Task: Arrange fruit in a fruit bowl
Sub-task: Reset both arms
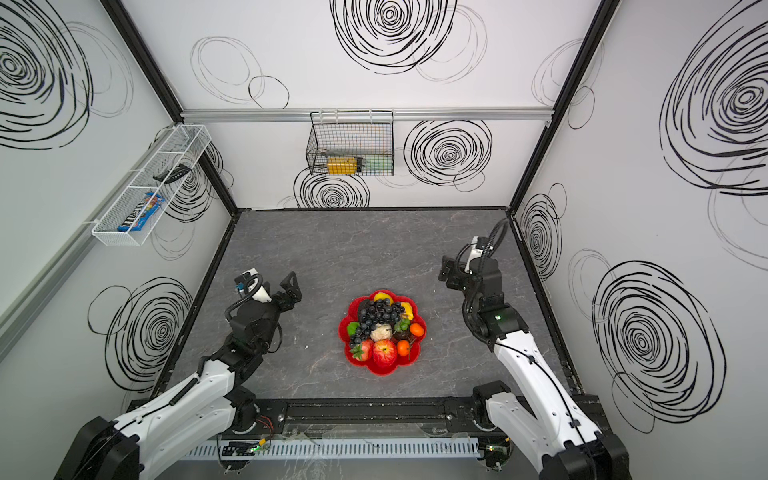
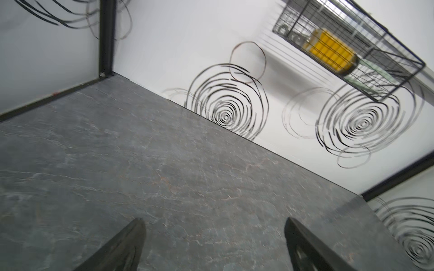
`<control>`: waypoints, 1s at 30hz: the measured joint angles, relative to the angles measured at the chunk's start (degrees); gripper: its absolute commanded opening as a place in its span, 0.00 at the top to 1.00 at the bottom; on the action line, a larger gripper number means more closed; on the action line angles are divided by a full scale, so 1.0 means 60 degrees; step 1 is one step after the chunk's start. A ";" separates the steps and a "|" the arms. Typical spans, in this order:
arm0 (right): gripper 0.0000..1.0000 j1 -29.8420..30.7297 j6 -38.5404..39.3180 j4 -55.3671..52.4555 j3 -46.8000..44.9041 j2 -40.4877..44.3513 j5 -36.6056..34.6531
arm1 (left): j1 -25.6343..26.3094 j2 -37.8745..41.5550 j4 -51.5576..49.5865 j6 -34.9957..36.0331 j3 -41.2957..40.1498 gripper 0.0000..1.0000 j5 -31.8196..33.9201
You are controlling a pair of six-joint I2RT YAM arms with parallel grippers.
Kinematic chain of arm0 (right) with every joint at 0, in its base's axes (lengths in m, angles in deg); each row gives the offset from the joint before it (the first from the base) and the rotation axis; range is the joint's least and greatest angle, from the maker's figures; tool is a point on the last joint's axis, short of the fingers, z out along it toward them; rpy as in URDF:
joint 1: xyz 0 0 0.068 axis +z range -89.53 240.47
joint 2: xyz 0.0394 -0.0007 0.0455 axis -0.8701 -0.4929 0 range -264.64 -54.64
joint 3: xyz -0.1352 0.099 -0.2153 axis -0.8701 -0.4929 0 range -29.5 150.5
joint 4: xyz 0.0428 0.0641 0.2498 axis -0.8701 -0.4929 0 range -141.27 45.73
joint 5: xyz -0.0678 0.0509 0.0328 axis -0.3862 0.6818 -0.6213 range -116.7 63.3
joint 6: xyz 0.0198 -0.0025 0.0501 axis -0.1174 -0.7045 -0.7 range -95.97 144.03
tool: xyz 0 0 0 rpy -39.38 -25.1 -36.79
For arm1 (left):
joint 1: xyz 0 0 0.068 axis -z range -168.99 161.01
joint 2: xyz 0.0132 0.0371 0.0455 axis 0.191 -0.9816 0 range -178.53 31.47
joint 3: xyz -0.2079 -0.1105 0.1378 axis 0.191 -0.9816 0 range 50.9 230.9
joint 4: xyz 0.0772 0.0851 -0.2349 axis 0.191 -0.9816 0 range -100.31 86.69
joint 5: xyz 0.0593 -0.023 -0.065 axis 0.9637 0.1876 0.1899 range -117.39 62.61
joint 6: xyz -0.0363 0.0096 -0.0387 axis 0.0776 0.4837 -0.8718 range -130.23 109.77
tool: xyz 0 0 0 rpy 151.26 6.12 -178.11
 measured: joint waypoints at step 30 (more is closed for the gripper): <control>0.03 -0.1410 0.2809 0.8823 -0.3311 -0.5198 -0.0637 | -0.3326 -0.4663 0.5912 0.3945 -0.0353 0.04 -0.1366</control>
